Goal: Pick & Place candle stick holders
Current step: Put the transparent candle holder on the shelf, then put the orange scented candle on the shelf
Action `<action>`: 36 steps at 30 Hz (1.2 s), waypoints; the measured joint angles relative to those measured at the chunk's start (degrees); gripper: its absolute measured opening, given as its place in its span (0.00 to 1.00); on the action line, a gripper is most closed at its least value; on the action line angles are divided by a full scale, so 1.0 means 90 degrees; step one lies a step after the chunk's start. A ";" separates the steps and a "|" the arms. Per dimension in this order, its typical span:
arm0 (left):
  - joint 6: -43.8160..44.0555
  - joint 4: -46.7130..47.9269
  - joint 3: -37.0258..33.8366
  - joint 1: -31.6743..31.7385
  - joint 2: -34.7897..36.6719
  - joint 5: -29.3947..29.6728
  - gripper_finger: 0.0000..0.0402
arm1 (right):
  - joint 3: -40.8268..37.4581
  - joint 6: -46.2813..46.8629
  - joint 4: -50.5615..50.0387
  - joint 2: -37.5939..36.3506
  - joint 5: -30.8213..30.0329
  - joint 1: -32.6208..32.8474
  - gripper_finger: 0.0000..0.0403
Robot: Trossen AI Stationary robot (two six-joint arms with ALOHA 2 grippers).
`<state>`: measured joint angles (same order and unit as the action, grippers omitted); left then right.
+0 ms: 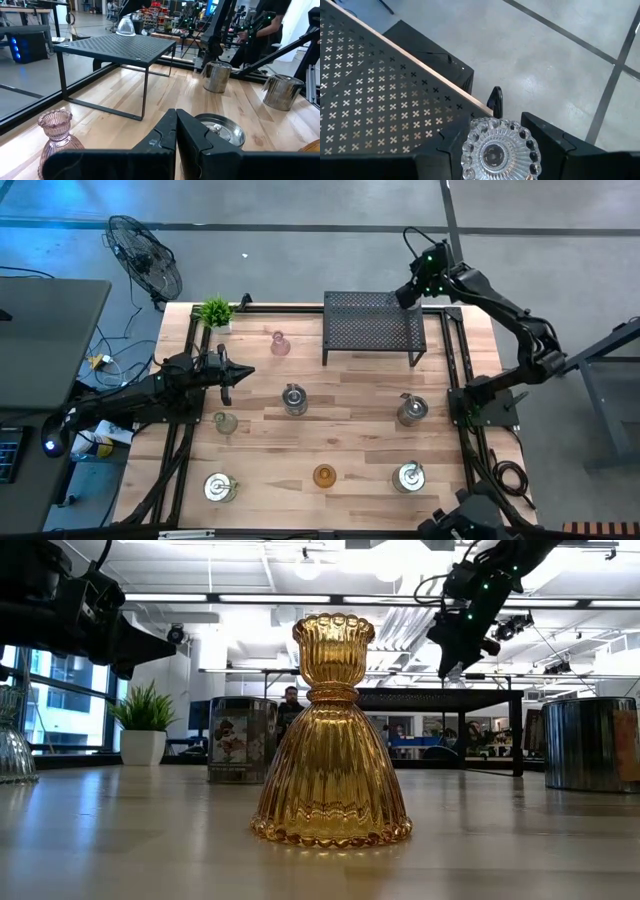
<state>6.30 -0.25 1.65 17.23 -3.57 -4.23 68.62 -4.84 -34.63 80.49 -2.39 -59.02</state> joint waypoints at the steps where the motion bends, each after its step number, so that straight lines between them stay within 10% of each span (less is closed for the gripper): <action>1: 0.0000 0.0001 0.0000 -0.0001 0.0000 0.0000 0.00 | 0.0000 0.0000 0.0002 0.0001 0.0000 -0.0018 0.39; 36: 0.0020 0.0002 0.0000 0.0000 -0.0001 -0.0001 0.00 | -0.0007 -0.0503 0.0749 -0.0300 -0.0642 0.0139 0.66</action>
<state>6.48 -0.23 1.65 17.23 -3.58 -4.24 68.55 -9.37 -27.89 77.79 -8.17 -57.77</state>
